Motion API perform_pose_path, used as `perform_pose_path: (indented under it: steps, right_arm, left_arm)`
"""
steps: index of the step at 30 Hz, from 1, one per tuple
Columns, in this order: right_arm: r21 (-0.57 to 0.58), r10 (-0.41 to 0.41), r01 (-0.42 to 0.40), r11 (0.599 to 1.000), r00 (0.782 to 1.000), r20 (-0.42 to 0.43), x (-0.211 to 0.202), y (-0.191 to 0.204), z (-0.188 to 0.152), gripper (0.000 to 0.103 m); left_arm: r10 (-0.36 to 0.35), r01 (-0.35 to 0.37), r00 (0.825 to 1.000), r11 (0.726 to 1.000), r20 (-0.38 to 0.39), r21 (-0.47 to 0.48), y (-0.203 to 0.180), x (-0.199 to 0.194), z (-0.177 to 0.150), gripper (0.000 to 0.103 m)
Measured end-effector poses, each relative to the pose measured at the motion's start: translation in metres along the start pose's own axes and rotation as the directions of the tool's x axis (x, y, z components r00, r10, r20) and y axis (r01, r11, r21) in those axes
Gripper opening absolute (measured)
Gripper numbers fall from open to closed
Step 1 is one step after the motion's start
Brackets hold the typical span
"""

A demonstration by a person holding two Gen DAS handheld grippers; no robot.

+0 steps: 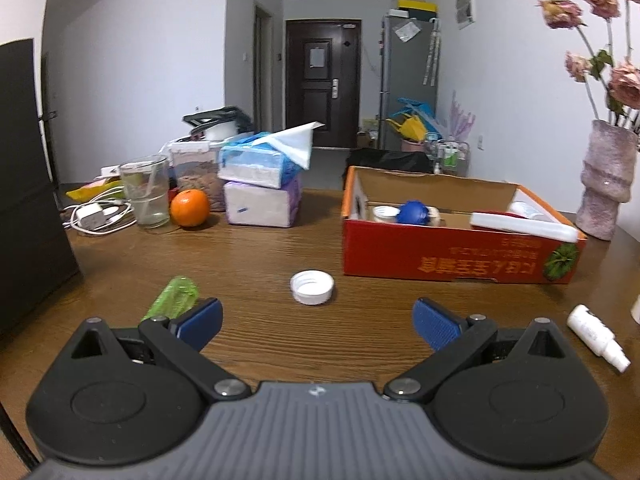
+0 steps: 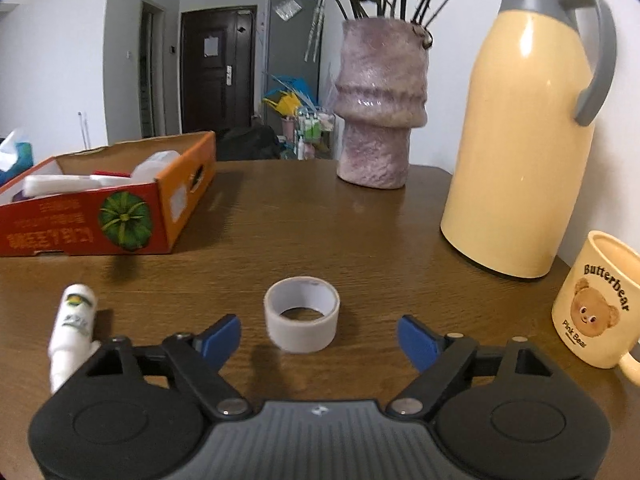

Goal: Organize rigid objects
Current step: 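Grasp the white tape roll with the right gripper while the left grasps the green bottle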

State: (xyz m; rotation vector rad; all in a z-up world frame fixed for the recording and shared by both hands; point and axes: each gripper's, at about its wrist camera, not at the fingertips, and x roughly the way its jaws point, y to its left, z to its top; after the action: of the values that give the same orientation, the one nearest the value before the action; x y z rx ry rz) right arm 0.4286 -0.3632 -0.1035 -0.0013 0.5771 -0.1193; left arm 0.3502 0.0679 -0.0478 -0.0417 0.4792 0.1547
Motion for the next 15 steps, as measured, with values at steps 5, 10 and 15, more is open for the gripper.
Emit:
perform_pose_path:
  steps: [5,10,15]
  right_arm:
    - [0.033,-0.003,0.005,0.999,0.998,-0.059,0.026,-0.005,0.009,0.057]
    - [0.047,0.012,-0.010,0.999,0.999,-0.048,0.028,-0.005,0.011,0.042]
    - [0.046,-0.007,0.007,0.999,1.000,0.000,0.020,-0.005,0.010,0.042]
  left_arm:
    - [0.031,-0.031,0.999,0.999,-0.017,-0.005,0.014,0.010,0.001,0.103]
    - [0.048,-0.048,0.998,0.999,-0.028,-0.007,0.027,0.017,0.002,0.103]
    - [0.070,-0.070,0.997,0.997,-0.042,-0.011,0.042,0.026,0.004,0.103]
